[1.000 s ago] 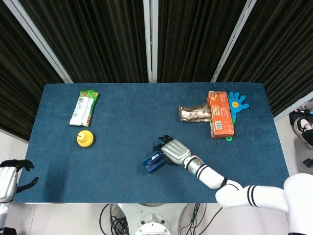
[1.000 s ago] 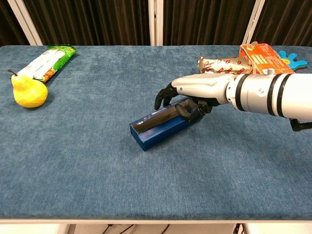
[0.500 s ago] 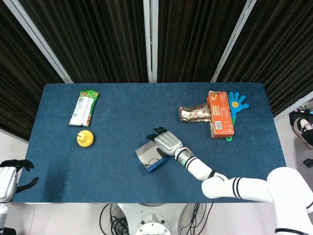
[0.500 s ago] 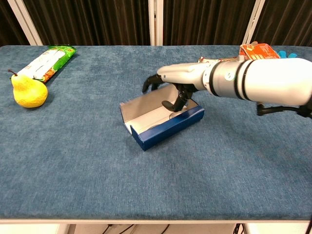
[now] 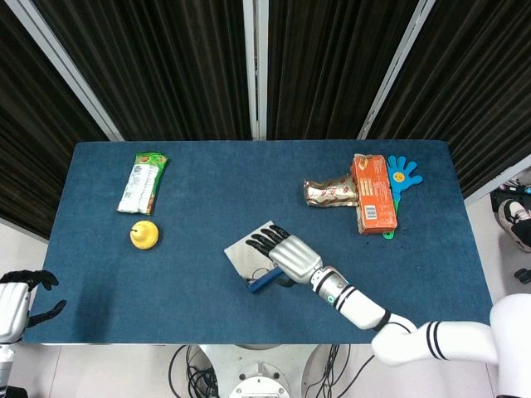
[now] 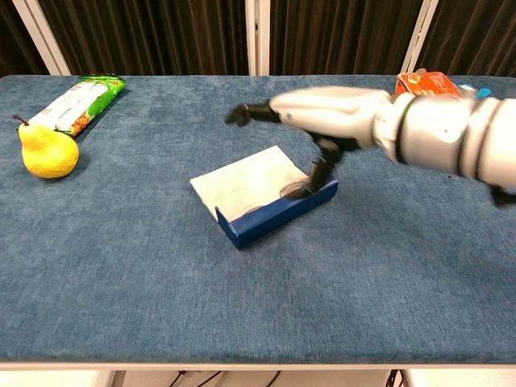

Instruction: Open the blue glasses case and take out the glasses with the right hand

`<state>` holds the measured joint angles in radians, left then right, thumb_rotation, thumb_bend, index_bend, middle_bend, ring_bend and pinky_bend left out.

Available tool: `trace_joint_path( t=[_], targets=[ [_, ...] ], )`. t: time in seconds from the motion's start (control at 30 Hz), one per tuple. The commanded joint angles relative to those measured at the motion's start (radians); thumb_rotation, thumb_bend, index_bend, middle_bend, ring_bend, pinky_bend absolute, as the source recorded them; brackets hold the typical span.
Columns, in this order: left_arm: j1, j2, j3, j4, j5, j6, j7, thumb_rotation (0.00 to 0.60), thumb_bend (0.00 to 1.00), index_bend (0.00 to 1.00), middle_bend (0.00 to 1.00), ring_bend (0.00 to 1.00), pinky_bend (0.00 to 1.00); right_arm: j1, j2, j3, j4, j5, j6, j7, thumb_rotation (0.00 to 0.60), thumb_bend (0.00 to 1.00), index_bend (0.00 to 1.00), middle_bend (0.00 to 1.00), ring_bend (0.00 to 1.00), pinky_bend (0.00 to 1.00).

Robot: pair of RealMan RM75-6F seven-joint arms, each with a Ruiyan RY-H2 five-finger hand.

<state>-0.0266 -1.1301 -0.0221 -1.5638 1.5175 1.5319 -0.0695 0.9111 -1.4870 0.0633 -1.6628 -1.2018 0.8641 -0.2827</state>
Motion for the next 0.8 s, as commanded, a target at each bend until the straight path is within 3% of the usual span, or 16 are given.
trace_joint_path(
  t=[0.03, 0.27, 0.47, 0.6, 0.8],
  targets=[
    [0.0, 0.0, 0.0, -0.001, 0.0, 0.001, 0.001, 0.6, 0.17, 0.51, 0.54, 0.42, 0.36, -0.022, -0.02, -0.026, 0.02, -0.038, 0.019, -0.004, 0.6, 0.04, 0.0, 0.02, 0.0, 0.0],
    [0.001, 0.0, 0.0, 0.001, -0.001, 0.0, -0.007, 0.6, 0.17, 0.51, 0.54, 0.42, 0.36, 0.025, -0.186, 0.022, 0.157, 0.003, -0.031, -0.057, 0.6, 0.01, 0.0, 0.0, 0.0, 0.0],
    [0.001, 0.001, 0.001, 0.005, 0.002, 0.001, -0.016, 0.6, 0.17, 0.51, 0.54, 0.42, 0.36, 0.095, -0.341, 0.116, 0.327, 0.091, -0.071, -0.099, 0.6, 0.01, 0.0, 0.0, 0.0, 0.0],
    [0.001, 0.002, 0.002, 0.006, 0.003, 0.0, -0.021, 0.6, 0.17, 0.51, 0.54, 0.42, 0.36, 0.144, -0.424, 0.192, 0.456, 0.178, -0.09, -0.118, 0.6, 0.04, 0.0, 0.0, 0.0, 0.0],
    [0.0, 0.003, 0.002, 0.008, 0.004, -0.001, -0.027, 0.6, 0.17, 0.51, 0.54, 0.42, 0.36, 0.192, -0.489, 0.26, 0.621, 0.297, -0.099, -0.175, 0.6, 0.14, 0.0, 0.01, 0.0, 0.0]
  ],
)
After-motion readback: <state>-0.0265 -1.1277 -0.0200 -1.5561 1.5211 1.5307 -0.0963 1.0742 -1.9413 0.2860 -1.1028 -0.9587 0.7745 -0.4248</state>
